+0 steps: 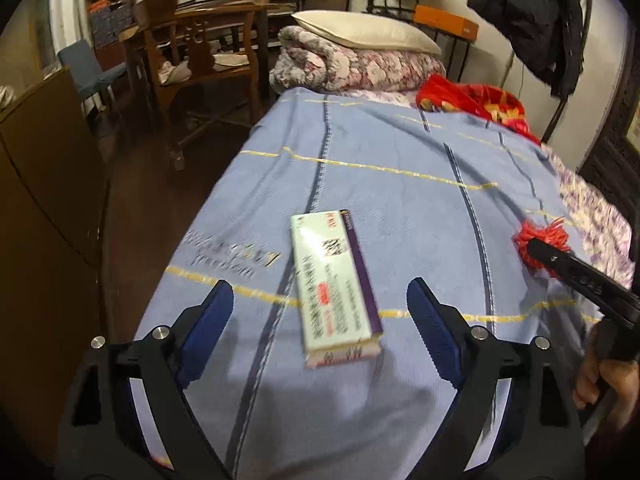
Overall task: Collect trash
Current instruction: 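Grasp the white medicine box with the left tool while the right tool holds the red yarn, then carry the medicine box and red yarn down to the red wastebasket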
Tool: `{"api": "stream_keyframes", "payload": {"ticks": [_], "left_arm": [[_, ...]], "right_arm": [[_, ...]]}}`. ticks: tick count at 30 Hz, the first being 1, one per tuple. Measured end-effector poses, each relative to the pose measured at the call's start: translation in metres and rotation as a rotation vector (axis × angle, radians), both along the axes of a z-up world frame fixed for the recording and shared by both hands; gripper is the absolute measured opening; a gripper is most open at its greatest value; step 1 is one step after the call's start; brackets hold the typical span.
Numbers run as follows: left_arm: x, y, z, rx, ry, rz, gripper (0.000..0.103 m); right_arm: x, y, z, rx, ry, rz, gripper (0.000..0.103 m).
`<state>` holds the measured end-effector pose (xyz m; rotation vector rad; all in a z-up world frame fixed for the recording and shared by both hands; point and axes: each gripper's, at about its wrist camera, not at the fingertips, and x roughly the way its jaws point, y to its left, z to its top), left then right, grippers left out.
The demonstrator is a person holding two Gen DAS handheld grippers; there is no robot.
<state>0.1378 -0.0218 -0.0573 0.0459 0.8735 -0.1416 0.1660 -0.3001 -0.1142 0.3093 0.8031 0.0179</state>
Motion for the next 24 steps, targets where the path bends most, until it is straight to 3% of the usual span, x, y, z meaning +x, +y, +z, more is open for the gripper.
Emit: {"api": "stream_keyframes", "payload": {"ticks": [3,4,5,6,7,14,17,24], "left_arm": [[0.019,-0.007,-0.018,0.031,0.044,0.007,0.081],[0.024,-0.007,-0.024,0.029,0.061,0.01,0.074],[0.028,-0.006,-0.029,0.017,0.083,0.004,0.057],[0.03,-0.003,-0.033,-0.001,0.1,0.002,0.048],[0.029,-0.001,-0.031,-0.001,0.087,0.006,0.044],[-0.008,0.026,0.015,-0.056,-0.024,0.01,0.044],[-0.03,0.042,0.037,-0.045,-0.075,0.025,0.044],[-0.083,0.095,0.071,-0.025,-0.141,0.098,0.044]], "right_arm": [[0.0,-0.001,0.0,0.014,-0.002,0.001,0.046],[0.0,-0.002,0.0,0.018,-0.002,0.001,0.046],[0.0,-0.002,0.0,0.02,-0.002,0.001,0.046],[0.0,-0.002,0.0,0.02,-0.003,0.001,0.045],[0.0,-0.003,0.0,0.02,-0.003,0.0,0.045],[-0.006,-0.003,0.005,0.018,-0.045,0.004,0.038],[-0.025,0.007,0.016,-0.015,-0.123,0.012,0.037],[-0.063,0.037,0.035,0.039,-0.164,0.108,0.037]]}}
